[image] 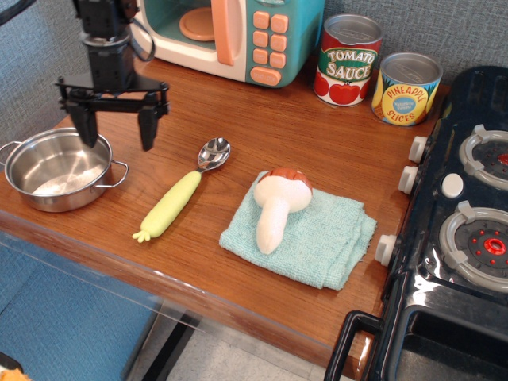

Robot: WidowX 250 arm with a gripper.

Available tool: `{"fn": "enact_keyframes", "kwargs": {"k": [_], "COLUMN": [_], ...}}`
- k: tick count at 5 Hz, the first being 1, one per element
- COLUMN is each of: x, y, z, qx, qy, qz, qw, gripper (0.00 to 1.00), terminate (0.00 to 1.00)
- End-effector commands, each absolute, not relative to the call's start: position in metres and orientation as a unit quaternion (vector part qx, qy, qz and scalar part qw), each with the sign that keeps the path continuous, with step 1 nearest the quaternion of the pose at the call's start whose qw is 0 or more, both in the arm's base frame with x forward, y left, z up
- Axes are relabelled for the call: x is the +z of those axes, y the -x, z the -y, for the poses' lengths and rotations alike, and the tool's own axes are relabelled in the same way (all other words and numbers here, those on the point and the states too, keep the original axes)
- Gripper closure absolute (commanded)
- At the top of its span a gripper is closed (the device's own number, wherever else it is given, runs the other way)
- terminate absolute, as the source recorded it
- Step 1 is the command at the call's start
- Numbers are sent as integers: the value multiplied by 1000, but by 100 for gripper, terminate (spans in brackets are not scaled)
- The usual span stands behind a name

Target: Place the pot in front of the oven.

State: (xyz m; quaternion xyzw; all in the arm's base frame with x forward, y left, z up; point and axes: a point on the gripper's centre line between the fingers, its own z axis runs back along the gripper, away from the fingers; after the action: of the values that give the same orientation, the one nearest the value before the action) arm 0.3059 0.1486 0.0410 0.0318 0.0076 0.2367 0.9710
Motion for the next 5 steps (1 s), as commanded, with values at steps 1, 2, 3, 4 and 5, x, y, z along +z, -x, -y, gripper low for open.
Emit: {"fn": "enact_keyframes", "kwargs": {"k": [1, 2, 3, 4, 5], "x": [45, 37, 34, 35, 40], "y": [-299, -300, -301, -300, -299], "z": [-158, -160, -159, -157, -155], "qx": [251, 269, 273, 269, 264], "qy": [-51, -56, -56, -55, -56], "qz": [-1, -13, -17, -11, -2], "qw": [967, 961, 960, 961, 963], "gripper": [0, 0, 0, 100, 100], "terminate": [0, 0, 0, 0, 0]}}
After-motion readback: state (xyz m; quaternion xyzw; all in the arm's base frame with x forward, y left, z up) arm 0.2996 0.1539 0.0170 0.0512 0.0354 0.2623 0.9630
